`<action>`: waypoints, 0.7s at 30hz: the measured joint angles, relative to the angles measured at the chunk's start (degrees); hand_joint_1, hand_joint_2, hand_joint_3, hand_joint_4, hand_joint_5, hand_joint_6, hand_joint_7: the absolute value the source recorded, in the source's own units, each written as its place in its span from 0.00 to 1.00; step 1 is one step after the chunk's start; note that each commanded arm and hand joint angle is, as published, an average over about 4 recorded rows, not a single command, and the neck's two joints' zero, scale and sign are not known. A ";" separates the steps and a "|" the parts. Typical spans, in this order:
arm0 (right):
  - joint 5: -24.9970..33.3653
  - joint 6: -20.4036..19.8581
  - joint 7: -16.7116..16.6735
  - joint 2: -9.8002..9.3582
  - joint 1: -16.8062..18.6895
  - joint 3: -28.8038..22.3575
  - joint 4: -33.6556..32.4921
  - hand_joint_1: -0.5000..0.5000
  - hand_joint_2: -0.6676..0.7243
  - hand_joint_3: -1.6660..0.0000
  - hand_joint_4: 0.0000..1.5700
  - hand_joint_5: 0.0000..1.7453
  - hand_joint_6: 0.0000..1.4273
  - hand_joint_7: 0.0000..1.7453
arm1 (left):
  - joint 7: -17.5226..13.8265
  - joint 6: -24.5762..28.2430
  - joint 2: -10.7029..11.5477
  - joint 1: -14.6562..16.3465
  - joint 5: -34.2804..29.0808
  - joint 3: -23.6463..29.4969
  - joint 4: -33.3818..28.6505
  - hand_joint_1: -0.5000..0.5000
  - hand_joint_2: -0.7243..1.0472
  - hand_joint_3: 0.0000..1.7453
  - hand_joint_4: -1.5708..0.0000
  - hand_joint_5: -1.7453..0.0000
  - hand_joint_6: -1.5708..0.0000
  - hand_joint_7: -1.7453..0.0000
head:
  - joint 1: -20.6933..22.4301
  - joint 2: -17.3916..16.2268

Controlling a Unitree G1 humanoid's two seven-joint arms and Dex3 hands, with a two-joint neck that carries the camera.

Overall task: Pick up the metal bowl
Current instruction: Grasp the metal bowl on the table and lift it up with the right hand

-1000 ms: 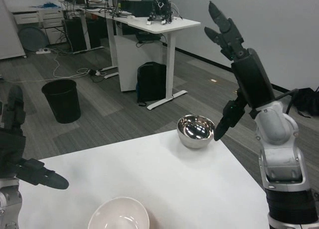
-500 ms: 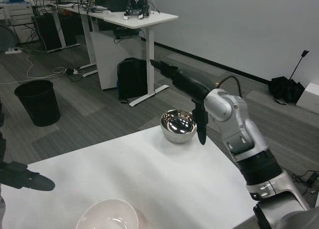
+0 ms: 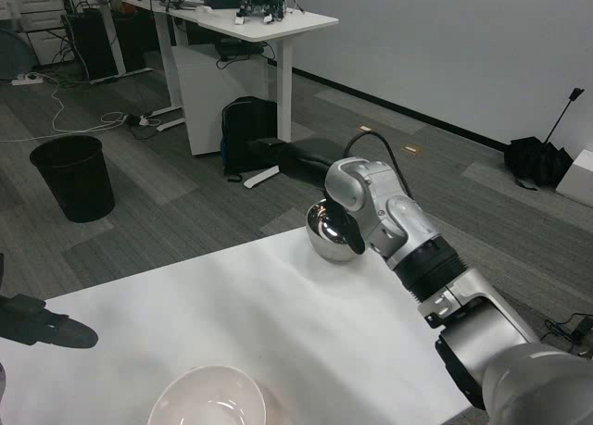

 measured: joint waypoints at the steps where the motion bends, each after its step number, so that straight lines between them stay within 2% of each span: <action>1: -1.32 0.35 0.22 0.01 -0.22 0.61 0.35 0.04 0.91 1.00 0.00 0.00 0.00 0.04 | 0.00 0.00 0.00 0.00 0.00 0.00 0.00 0.00 0.00 0.00 1.00 1.00 1.00 1.00 | -0.06 -0.07; 6: -5.40 3.47 2.04 0.33 -1.19 1.87 1.44 0.04 0.91 1.00 0.00 0.00 0.00 0.04 | 0.00 0.00 -0.01 0.02 -0.02 -0.07 0.00 0.00 0.00 0.00 1.00 1.00 1.00 1.00 | -0.30 -0.13; 12: -7.38 7.36 5.59 0.56 -1.80 2.46 2.52 0.04 0.86 1.00 0.00 0.00 0.00 0.04 | 0.00 0.00 -0.01 0.03 -0.02 -0.21 -0.01 0.00 0.00 0.01 1.00 1.00 1.00 1.00 | -0.39 -0.17; 21: -8.22 9.73 8.34 0.58 -1.88 2.51 4.85 0.04 0.86 1.00 0.00 0.00 0.00 0.04 | 0.00 0.00 -0.02 0.21 -0.04 -0.22 0.00 0.00 0.00 0.00 1.00 1.00 1.00 1.00 | -0.46 -0.33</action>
